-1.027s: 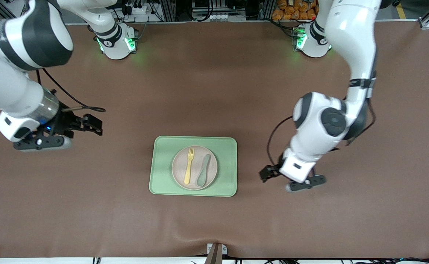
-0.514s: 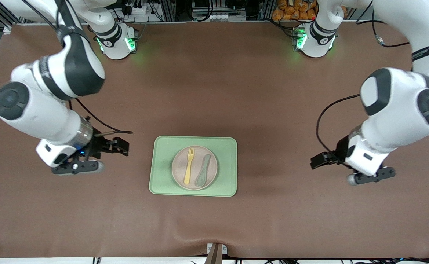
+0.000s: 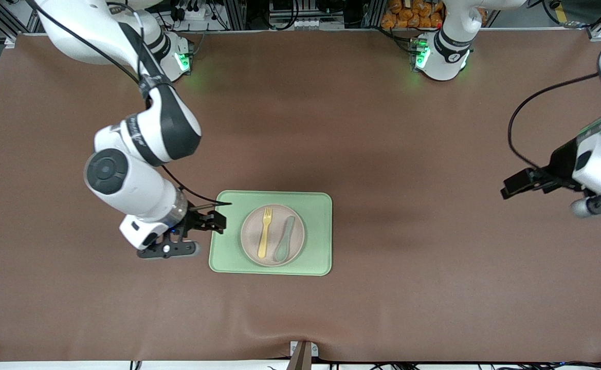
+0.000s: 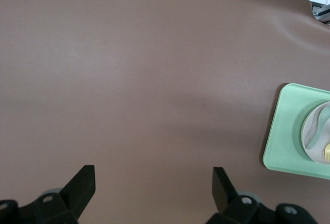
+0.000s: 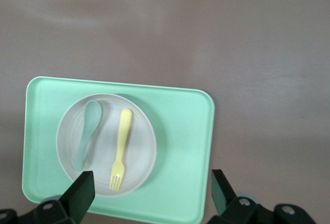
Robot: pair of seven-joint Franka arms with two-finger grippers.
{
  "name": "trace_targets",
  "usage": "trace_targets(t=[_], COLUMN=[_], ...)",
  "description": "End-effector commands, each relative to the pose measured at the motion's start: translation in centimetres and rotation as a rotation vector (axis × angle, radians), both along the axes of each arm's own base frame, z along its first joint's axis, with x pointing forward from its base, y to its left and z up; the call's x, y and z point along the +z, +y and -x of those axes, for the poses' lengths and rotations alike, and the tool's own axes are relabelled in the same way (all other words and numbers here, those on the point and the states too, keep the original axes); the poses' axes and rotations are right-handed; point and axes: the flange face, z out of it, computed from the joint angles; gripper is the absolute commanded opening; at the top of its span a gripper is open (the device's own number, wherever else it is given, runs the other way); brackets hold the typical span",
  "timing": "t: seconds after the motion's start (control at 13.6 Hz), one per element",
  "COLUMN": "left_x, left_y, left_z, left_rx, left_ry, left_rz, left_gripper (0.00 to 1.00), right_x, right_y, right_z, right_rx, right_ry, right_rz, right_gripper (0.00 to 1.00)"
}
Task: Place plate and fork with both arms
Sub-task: 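Lower the right gripper over the yellow fork on the plate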
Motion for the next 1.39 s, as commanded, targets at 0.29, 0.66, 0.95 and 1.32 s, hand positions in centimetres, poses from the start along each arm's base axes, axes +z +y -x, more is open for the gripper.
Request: trace_targets(t=[0.29,0.66,0.95,1.32], left_x=[5.4,6.6,8.4,7.8], left_y=[3.0,1.9,1.0,-0.7], left_z=[7.4,8.6,8.6,9.7], left_rx=[-0.106,-0.172,-0.149,-0.198], left_ry=[0.031,0.041,0.003,0.073], left_rz=[-0.056,-0.061,-0.047,-0.073], left_gripper=[1.0,1.0,1.0,1.0], right_x=[-7.6,-13.5,-16.7,-18.4], right_y=[7.2,10.4,10.4,11.4], right_z=[0.7,1.8,2.3,3.3], right_rx=[0.005,-0.012,-0.046,-0.106], right_ry=[-0.067,-0.108,-0.087,-0.089], right_rz=[0.071,0.097,0.134,0.166], right_gripper=[0.96,0.84,0.76,0.68])
